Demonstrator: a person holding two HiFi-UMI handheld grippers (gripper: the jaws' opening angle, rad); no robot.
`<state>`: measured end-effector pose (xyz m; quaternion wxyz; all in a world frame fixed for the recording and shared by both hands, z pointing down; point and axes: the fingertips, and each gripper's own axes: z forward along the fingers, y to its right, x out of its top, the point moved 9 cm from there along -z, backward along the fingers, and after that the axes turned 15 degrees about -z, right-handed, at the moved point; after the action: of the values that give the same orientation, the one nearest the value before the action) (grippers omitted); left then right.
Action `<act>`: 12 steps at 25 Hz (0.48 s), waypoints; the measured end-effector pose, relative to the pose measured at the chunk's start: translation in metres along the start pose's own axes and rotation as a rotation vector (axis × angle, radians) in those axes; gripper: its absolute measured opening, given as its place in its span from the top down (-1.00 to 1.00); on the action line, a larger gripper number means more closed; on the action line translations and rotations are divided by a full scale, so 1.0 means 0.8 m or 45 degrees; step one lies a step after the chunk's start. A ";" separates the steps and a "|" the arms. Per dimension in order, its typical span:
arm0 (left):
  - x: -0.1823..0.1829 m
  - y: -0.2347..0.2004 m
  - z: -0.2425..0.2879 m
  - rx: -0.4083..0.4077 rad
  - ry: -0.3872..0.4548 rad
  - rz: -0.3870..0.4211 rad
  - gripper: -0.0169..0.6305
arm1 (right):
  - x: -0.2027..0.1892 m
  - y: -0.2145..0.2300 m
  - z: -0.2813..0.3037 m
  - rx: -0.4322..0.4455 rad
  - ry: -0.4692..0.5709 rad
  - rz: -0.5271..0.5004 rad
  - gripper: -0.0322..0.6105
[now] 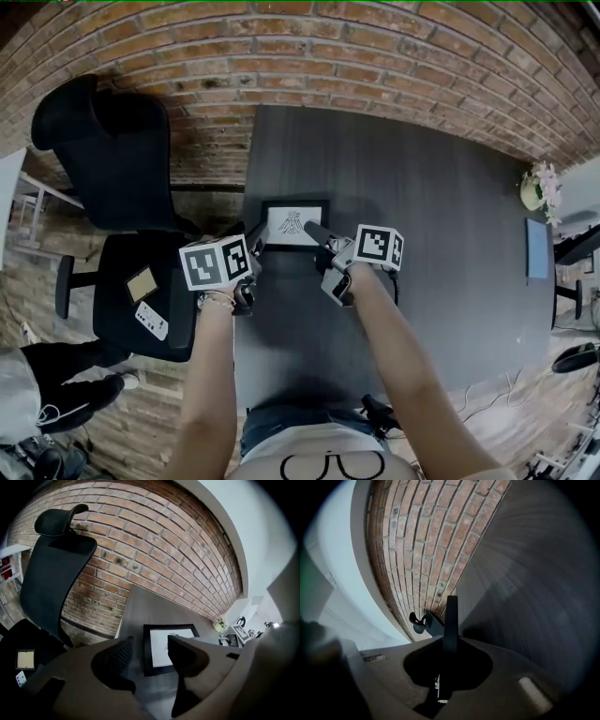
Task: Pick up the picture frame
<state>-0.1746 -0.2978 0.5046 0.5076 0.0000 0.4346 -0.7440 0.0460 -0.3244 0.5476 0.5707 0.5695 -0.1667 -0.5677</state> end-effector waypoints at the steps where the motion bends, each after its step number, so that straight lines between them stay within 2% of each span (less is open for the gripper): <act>1: 0.000 0.002 -0.007 -0.006 0.012 0.001 0.25 | 0.000 -0.006 -0.003 0.005 0.005 -0.008 0.86; 12: -0.003 0.048 -0.098 -0.059 0.206 0.104 0.25 | 0.003 -0.081 -0.059 0.076 0.080 -0.139 0.86</act>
<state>-0.1784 -0.2493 0.4322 0.5005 0.0662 0.4910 -0.7100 0.0564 -0.2858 0.4782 0.5266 0.6121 -0.1340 -0.5746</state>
